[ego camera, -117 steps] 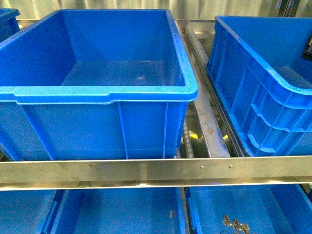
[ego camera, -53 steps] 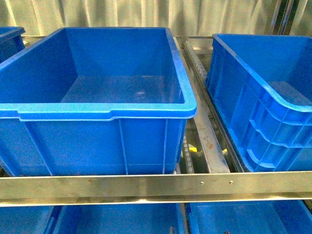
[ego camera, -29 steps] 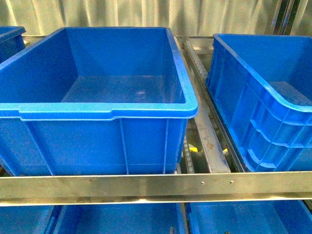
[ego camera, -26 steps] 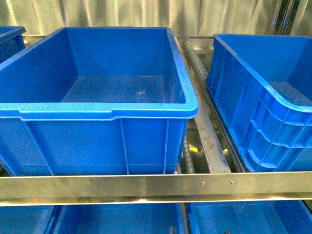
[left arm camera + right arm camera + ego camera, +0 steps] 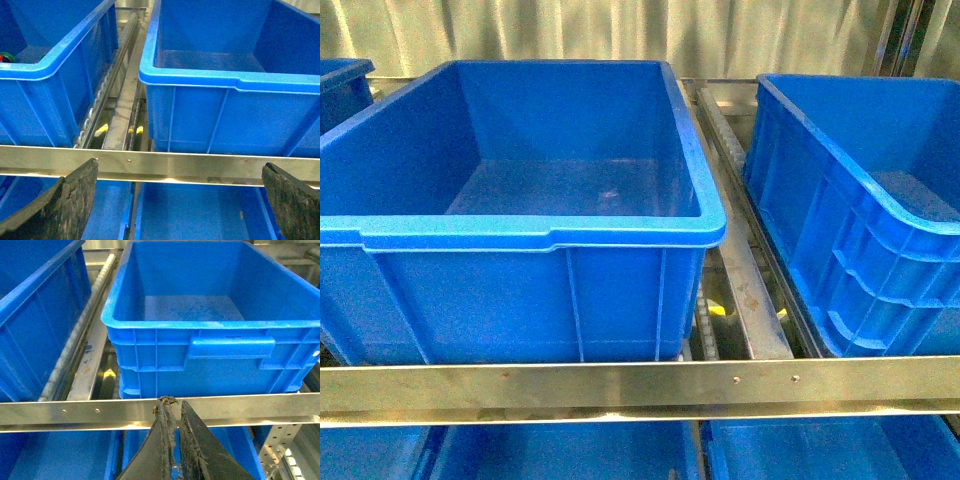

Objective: Pick red and yellow buttons and place in box

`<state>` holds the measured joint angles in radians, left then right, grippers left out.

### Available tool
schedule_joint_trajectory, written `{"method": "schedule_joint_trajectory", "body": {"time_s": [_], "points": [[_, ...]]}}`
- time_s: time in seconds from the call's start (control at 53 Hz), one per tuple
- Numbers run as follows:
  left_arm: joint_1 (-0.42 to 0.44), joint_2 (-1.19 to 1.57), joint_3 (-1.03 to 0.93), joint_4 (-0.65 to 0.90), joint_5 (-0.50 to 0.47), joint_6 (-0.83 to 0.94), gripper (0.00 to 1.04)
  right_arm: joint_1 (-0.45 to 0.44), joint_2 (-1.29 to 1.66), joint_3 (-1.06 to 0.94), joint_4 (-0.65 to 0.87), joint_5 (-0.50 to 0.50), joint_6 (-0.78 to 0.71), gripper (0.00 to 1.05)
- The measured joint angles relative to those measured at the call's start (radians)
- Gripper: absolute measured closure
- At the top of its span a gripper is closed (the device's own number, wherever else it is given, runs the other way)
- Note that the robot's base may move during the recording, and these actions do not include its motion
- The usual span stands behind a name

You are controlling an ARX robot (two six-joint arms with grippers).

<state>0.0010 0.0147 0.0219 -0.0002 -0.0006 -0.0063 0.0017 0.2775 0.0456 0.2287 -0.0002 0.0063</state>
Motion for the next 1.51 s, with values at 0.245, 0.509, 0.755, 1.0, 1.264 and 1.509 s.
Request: {"method": "schedule_joint_trajectory", "body": {"time_s": [0.245,0.509,0.755,1.0,1.264,1.509], "points": [[0.000,0.000,0.000,0.000,0.000,0.000,0.08,0.000,-0.069,-0.020,-0.019,0.000,0.000,1.01],[0.000,0.000,0.000,0.000,0.000,0.000,0.08,0.000,-0.224,-0.019,-0.208,0.002,0.000,1.01],[0.000,0.000,0.000,0.000,0.000,0.000,0.08,0.000,-0.274,-0.019,-0.227,0.001,-0.002,0.93],[0.000,0.000,0.000,0.000,0.000,0.000,0.08,0.000,-0.274,-0.019,-0.227,0.001,-0.002,0.49],[0.000,0.000,0.000,0.000,0.000,0.000,0.08,0.000,-0.273,-0.019,-0.227,0.001,-0.002,0.10],[0.000,0.000,0.000,0.000,0.004,0.001,0.08,0.000,-0.273,-0.019,-0.228,0.007,-0.002,0.06]]}}
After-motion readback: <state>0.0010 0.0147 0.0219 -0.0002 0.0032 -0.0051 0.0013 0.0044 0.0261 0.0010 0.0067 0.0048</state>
